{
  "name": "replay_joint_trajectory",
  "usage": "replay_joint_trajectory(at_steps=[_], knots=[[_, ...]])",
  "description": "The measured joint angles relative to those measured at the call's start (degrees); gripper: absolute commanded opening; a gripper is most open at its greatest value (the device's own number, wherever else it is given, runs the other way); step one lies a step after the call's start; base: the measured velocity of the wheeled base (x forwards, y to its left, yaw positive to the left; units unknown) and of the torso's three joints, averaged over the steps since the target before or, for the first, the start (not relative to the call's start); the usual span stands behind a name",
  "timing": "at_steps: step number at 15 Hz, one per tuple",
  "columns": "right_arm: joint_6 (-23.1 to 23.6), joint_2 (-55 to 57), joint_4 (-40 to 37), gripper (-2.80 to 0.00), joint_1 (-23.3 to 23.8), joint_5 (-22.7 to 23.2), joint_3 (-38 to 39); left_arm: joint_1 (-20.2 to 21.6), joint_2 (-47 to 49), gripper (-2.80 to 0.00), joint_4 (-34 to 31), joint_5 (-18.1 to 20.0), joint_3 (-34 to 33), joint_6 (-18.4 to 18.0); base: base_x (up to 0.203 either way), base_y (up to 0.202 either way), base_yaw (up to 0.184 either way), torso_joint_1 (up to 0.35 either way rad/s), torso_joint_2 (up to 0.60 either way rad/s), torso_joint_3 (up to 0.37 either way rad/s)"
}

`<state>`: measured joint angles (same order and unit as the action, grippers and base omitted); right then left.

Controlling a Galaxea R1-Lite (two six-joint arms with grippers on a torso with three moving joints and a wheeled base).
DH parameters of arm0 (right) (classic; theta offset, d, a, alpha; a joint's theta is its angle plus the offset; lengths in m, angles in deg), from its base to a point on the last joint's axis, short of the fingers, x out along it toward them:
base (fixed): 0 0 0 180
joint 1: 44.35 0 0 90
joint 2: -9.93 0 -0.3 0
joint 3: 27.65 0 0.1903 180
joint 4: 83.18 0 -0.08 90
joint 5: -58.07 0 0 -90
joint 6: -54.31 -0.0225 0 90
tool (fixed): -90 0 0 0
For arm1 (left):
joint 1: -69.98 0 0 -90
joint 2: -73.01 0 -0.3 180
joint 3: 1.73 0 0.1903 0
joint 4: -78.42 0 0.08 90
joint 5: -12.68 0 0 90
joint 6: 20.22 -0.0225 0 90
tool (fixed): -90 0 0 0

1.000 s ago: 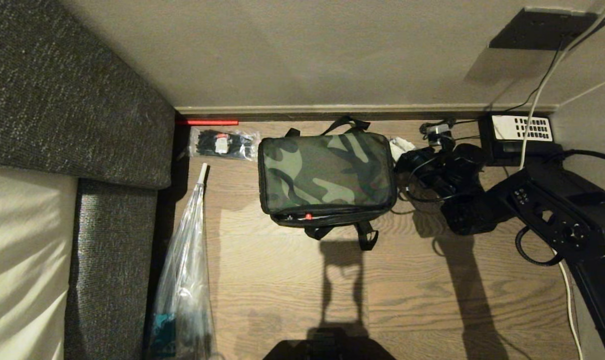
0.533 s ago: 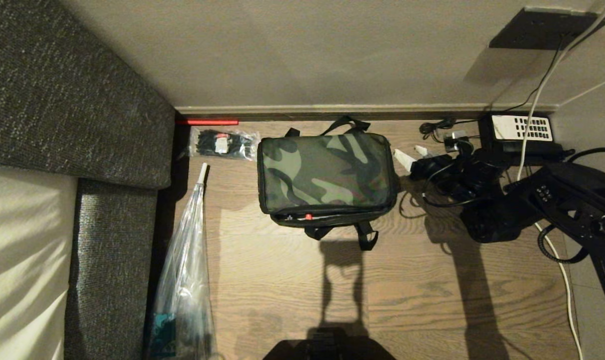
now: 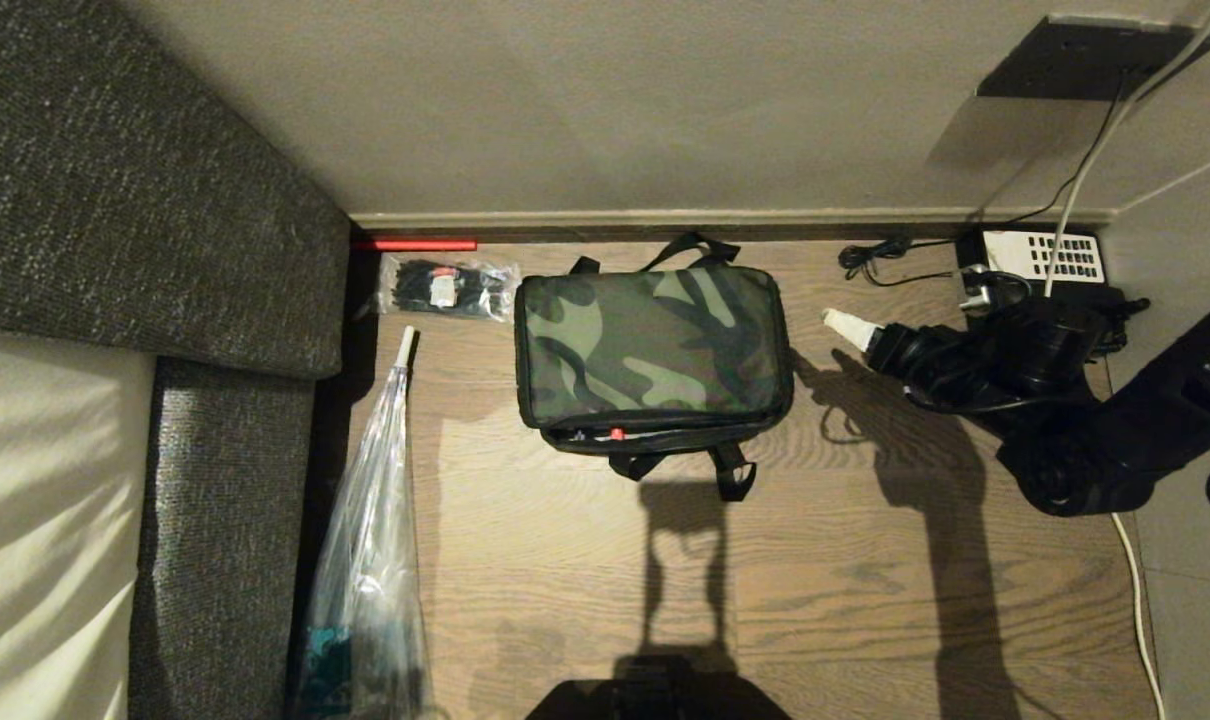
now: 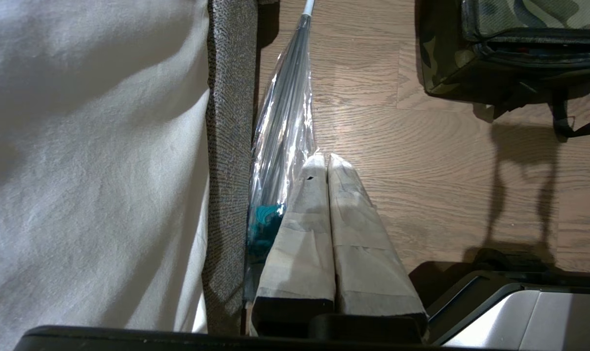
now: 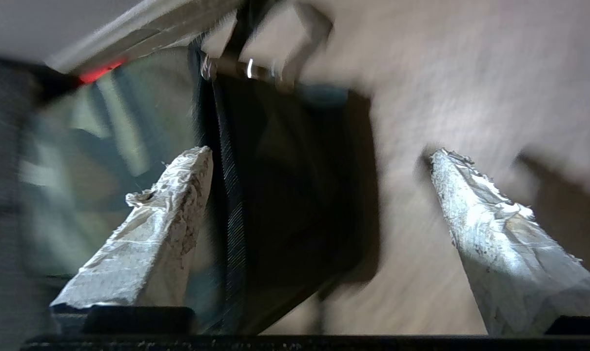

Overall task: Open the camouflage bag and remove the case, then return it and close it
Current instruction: Open the top of the storage box

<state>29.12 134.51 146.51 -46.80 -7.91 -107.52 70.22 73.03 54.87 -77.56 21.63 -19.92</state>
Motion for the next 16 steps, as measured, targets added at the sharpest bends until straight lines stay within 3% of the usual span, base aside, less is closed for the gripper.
replay_joint_trajectory(at_steps=[7, 16], knots=[[-19.6, -10.7, -12.9, 0.0, -7.5, -2.1, 4.5, 0.0, 0.0, -2.8, 0.0, 0.0, 0.0, 0.0, 0.0, 0.0, 0.0, 0.0, 0.0, 0.0], [-19.7, -8.6, -14.9, 0.0, -12.3, -5.1, 1.7, 0.0, 0.0, -2.8, 0.0, 0.0, 0.0, 0.0, 0.0, 0.0, 0.0, 0.0, 0.0, 0.0]])
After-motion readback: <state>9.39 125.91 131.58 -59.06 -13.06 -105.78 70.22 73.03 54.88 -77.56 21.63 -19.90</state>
